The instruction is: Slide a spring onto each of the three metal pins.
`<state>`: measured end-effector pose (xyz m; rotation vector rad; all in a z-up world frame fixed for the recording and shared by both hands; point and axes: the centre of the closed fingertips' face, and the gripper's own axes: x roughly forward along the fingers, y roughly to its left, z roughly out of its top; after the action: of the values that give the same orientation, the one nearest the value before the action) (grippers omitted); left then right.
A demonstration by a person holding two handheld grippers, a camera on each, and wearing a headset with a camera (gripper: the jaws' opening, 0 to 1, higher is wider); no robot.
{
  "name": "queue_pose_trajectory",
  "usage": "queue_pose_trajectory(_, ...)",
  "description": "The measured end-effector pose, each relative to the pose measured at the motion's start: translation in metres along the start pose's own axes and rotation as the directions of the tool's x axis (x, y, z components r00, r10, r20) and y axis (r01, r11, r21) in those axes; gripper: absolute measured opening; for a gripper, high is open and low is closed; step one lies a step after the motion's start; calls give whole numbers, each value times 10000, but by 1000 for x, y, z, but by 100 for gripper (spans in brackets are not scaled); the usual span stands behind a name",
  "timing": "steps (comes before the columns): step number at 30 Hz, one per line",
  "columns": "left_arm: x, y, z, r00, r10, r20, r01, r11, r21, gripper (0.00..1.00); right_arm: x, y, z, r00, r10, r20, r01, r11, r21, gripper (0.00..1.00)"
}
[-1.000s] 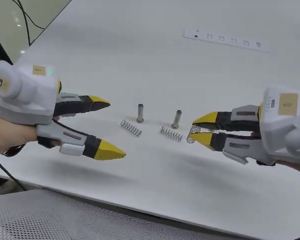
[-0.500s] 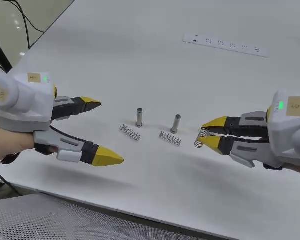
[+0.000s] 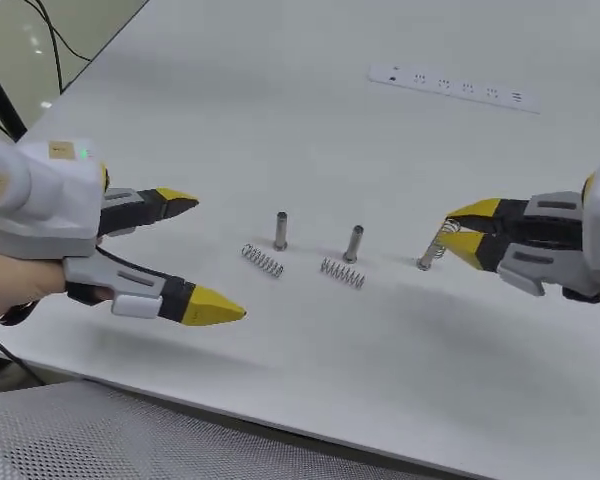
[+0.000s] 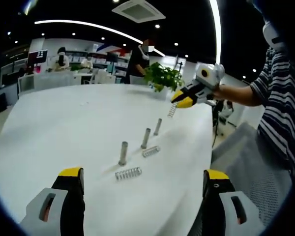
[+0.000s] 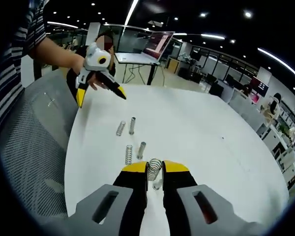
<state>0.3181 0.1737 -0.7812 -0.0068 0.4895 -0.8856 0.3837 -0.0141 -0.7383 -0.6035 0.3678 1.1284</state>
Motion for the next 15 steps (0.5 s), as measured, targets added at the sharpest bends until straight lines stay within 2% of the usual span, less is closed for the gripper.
queue_pose_trajectory(3,-1,0,0,10000,22,0,-22,10000,-16,98,0,-12,-5,9997,-246,-59,248,9989,406,8)
queue_pose_trajectory(7,-2,3,0,9999,152,60,-152,9999,-65,98,2,-20,-8,9993,-380,-50,383,9962,783,8)
queue_pose_trajectory(15,-2,4,-1,9997,219,75,-218,9997,-122,98,12,-21,-11,9994,-305,-137,318,9943,1013,8)
